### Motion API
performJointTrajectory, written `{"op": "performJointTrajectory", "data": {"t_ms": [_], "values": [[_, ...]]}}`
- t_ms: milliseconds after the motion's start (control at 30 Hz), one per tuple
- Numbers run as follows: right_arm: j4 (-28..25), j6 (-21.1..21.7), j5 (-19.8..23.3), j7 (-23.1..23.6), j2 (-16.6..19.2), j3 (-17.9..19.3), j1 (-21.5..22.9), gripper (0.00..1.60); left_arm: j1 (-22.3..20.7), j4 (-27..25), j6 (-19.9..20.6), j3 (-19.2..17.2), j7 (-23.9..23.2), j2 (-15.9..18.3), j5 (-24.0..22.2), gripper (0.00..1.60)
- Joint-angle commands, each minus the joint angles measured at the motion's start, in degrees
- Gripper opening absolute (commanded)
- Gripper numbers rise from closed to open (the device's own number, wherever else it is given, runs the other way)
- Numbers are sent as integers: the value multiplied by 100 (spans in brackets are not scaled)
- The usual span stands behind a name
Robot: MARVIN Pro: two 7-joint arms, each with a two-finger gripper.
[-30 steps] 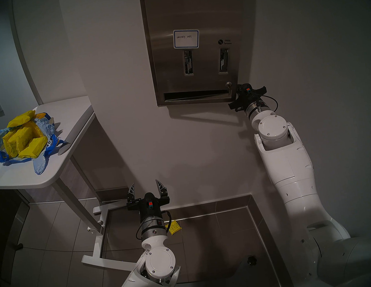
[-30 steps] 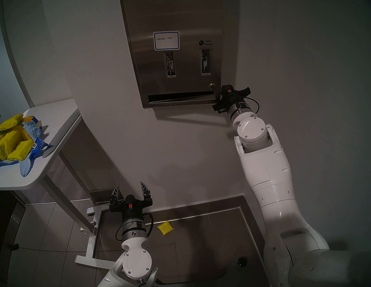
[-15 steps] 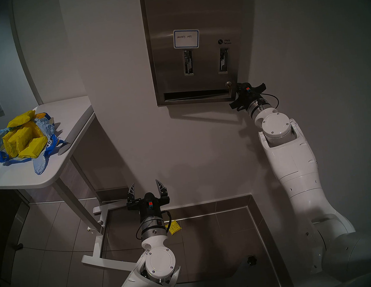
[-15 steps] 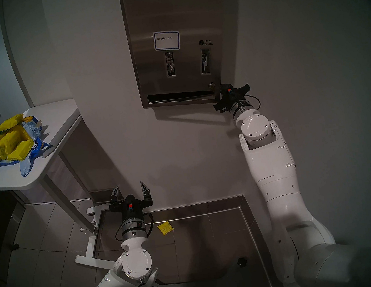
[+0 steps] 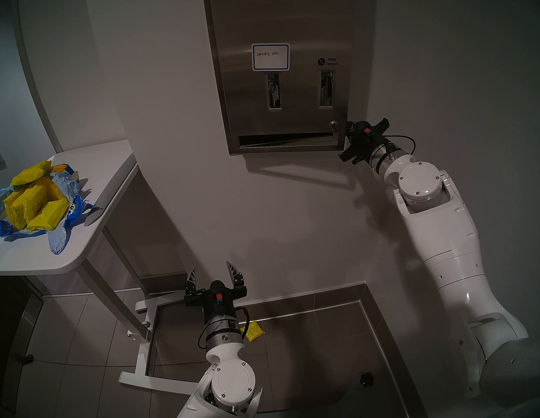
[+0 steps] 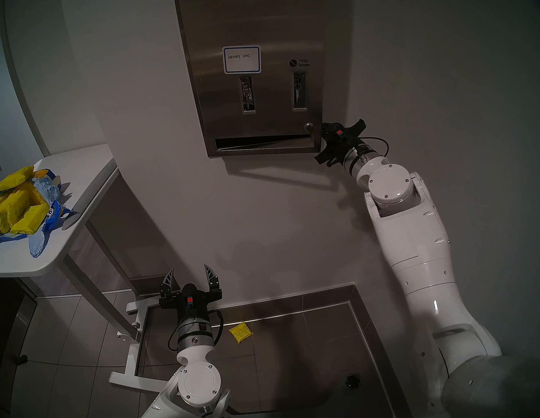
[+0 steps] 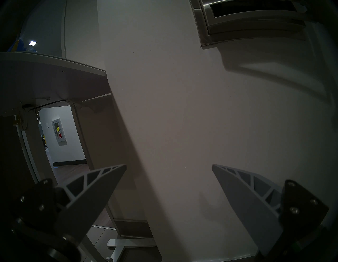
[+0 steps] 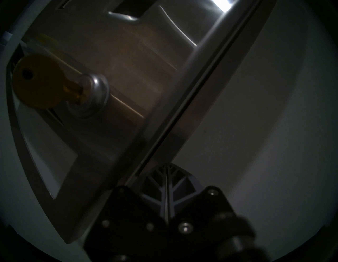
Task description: Open the dispenser door, put the pads inside, close the door
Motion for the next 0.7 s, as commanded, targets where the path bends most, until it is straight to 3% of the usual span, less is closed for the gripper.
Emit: {"op": "performJointTrajectory", "data": {"t_ms": [0, 400, 567, 667], "values": [[-637, -400, 388, 639, 511, 288, -184, 0, -114, -158, -39, -14, -7, -12, 9, 160], [-1058, -953, 1588, 2010, 1017, 1174, -829, 0, -118, -149, -40, -9, 1, -11, 9, 160], [-1151, -1094, 2163, 2561, 1081, 1390, -1003, 0, -116, -160, -39, -8, -1, -7, 5, 160], [-1089, -1211, 2281, 2714, 992, 1439, -976, 0, -112, -174, -34, -8, -8, -1, -3, 160]]}}
